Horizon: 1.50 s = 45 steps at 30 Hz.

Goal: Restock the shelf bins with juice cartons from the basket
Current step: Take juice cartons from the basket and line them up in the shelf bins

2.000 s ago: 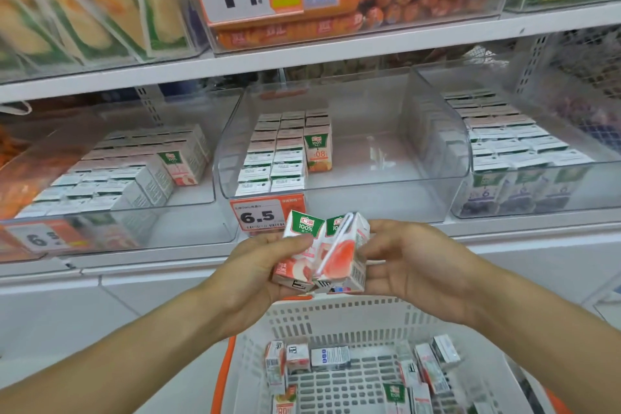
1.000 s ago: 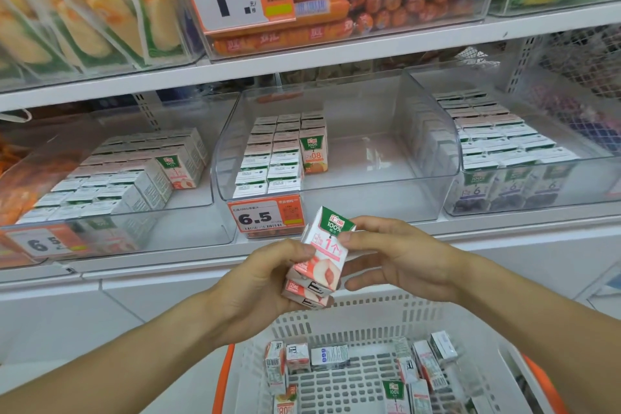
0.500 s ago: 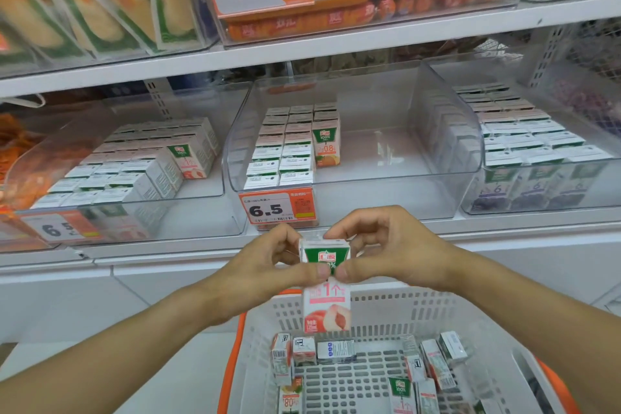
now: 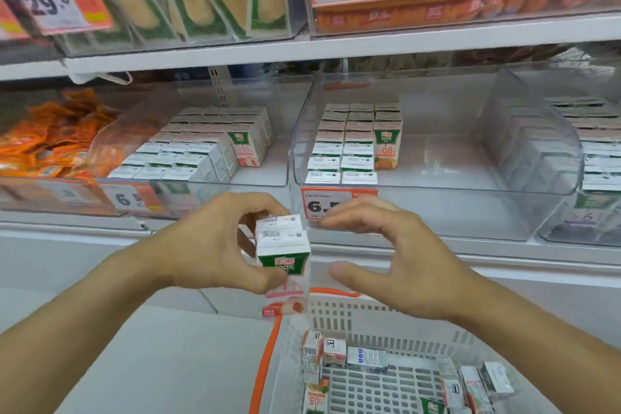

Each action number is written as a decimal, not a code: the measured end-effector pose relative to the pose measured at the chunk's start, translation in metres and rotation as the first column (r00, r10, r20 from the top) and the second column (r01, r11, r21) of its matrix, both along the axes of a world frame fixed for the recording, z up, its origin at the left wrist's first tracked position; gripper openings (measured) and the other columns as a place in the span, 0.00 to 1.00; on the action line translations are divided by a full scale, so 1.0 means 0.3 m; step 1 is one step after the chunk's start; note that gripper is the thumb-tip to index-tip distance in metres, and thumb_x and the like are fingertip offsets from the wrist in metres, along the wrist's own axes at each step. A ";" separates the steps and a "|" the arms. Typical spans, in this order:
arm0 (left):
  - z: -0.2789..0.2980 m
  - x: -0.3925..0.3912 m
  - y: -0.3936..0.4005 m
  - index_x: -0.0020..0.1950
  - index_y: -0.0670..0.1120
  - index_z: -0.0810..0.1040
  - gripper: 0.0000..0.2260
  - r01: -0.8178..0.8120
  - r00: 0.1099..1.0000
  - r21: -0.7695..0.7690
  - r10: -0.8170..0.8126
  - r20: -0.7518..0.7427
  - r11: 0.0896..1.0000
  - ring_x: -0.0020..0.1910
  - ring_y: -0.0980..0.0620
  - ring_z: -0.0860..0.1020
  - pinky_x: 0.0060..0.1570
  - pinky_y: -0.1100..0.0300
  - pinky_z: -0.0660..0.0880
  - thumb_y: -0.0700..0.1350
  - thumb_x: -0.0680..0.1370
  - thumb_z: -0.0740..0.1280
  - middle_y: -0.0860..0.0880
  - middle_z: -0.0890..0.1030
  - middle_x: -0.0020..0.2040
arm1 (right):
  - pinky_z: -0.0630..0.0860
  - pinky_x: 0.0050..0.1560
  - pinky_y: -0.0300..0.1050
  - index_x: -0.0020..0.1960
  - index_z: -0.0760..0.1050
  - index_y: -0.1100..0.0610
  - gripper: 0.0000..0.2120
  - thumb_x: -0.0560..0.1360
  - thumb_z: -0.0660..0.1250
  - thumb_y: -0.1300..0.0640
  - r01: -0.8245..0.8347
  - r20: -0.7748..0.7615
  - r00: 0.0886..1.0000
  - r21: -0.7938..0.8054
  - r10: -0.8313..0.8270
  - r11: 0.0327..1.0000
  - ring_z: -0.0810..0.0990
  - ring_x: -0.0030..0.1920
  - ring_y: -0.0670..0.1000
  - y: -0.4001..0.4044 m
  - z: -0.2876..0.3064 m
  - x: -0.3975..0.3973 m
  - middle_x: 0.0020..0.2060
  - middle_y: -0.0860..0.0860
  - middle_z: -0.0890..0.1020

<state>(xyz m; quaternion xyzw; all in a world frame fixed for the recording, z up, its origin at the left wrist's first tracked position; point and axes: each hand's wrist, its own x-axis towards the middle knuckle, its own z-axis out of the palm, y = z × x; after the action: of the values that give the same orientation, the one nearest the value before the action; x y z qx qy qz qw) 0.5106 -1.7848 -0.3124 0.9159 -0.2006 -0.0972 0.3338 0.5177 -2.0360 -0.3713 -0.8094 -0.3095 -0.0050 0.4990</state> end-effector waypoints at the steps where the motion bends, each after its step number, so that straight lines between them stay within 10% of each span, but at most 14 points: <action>1: 0.029 0.003 0.035 0.51 0.56 0.80 0.19 -0.040 0.998 -0.017 0.041 0.051 0.999 0.45 0.54 0.82 0.42 0.62 0.80 0.48 0.62 0.80 0.56 0.84 0.45 | 0.70 0.63 0.33 0.59 0.80 0.49 0.17 0.71 0.76 0.55 0.068 0.138 0.988 -0.027 -0.063 0.997 0.77 0.61 0.43 -0.002 0.003 0.016 0.57 0.43 0.79; 7: 0.147 0.093 0.185 0.54 0.55 0.79 0.26 -0.331 0.848 -0.176 0.374 0.375 0.927 0.44 0.54 0.83 0.43 0.62 0.81 0.58 0.57 0.77 0.53 0.84 0.45 | 0.64 0.66 0.45 0.63 0.76 0.51 0.25 0.68 0.69 0.45 0.359 0.499 0.849 -0.307 -0.172 0.882 0.73 0.64 0.53 -0.013 -0.056 0.131 0.61 0.49 0.76; 12: 0.154 0.281 0.216 0.58 0.47 0.79 0.25 -0.319 0.884 -0.152 0.352 0.307 0.935 0.44 0.57 0.82 0.47 0.64 0.80 0.37 0.64 0.82 0.45 0.84 0.51 | 0.55 0.67 0.50 0.63 0.73 0.47 0.27 0.66 0.68 0.41 0.440 0.556 0.809 -0.357 -0.191 0.824 0.74 0.62 0.50 0.027 -0.078 0.126 0.59 0.45 0.75; 18: 0.118 0.500 0.239 0.62 0.51 0.76 0.30 -0.275 0.942 0.224 0.215 0.258 0.935 0.52 0.50 0.81 0.56 0.53 0.78 0.44 0.62 0.82 0.51 0.81 0.55 | 0.51 0.70 0.45 0.67 0.71 0.45 0.30 0.66 0.70 0.42 0.399 0.511 0.843 -0.381 -0.169 0.834 0.70 0.66 0.47 0.002 -0.096 0.132 0.65 0.42 0.72; 28: 0.050 0.667 0.252 0.73 0.50 0.69 0.40 -0.287 0.958 0.693 0.186 0.219 0.662 0.63 0.46 0.75 0.59 0.57 0.73 0.50 0.64 0.81 0.48 0.74 0.69 | 0.49 0.71 0.40 0.69 0.69 0.44 0.30 0.67 0.68 0.42 0.360 0.506 0.852 -0.386 -0.131 0.849 0.70 0.67 0.46 -0.017 -0.098 0.142 0.67 0.41 0.70; 39: -0.033 0.562 0.259 0.73 0.51 0.70 0.33 -0.516 0.841 0.595 0.234 0.487 0.616 0.66 0.42 0.72 0.64 0.48 0.70 0.51 0.71 0.76 0.45 0.74 0.68 | 0.53 0.70 0.43 0.70 0.68 0.44 0.31 0.68 0.68 0.44 0.339 0.538 0.837 -0.369 -0.098 0.865 0.69 0.68 0.46 -0.032 -0.114 0.147 0.68 0.41 0.70; 45: -0.086 0.301 0.140 0.47 0.43 0.78 0.05 -0.417 0.592 0.066 0.215 0.777 0.907 0.42 0.49 0.74 0.44 0.53 0.73 0.43 0.75 0.65 0.49 0.76 0.42 | 0.65 0.67 0.46 0.58 0.78 0.56 0.16 0.70 0.69 0.57 0.305 0.643 0.749 -0.118 -0.161 0.945 0.76 0.62 0.54 -0.056 -0.109 0.095 0.59 0.51 0.78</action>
<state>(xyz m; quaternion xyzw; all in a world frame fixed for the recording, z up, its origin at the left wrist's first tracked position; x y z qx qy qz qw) 0.6008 -1.7429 -0.3383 0.9263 -0.1403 0.3292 0.1180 0.5462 -2.0529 -0.4042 -0.8429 -0.3521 -0.3020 0.2724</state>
